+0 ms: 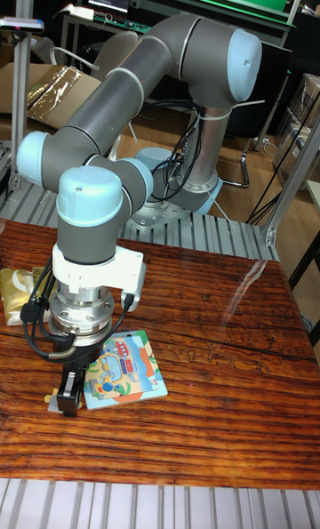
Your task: Assemble one piece of a puzzle
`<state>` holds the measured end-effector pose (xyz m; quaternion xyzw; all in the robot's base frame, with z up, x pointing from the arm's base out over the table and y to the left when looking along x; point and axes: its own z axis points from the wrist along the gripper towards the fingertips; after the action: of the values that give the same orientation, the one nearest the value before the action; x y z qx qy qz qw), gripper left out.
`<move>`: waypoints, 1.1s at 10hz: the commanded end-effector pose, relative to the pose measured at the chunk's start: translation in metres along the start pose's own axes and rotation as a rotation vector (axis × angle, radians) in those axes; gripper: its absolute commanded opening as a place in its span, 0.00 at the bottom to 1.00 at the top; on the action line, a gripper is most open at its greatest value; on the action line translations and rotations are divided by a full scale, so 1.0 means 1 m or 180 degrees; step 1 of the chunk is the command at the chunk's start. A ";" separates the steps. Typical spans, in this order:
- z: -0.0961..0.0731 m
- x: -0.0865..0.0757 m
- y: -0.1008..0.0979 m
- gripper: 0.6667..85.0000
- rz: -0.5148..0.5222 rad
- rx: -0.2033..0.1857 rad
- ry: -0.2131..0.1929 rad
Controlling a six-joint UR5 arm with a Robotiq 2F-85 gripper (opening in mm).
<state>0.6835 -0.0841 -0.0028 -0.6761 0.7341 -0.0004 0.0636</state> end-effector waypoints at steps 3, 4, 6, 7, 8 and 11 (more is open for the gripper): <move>-0.003 -0.002 -0.001 0.38 0.0060 0.0012 -0.0037; -0.003 0.000 -0.001 0.38 0.0058 0.0013 -0.0022; -0.004 0.000 -0.002 0.36 0.0062 0.0019 -0.0008; -0.006 0.002 -0.002 0.36 0.0069 0.0021 0.0016; -0.008 0.002 -0.003 0.35 0.0068 0.0018 0.0031; -0.006 0.001 -0.002 0.34 0.0094 0.0006 0.0012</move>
<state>0.6843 -0.0865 0.0021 -0.6704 0.7397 -0.0047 0.0585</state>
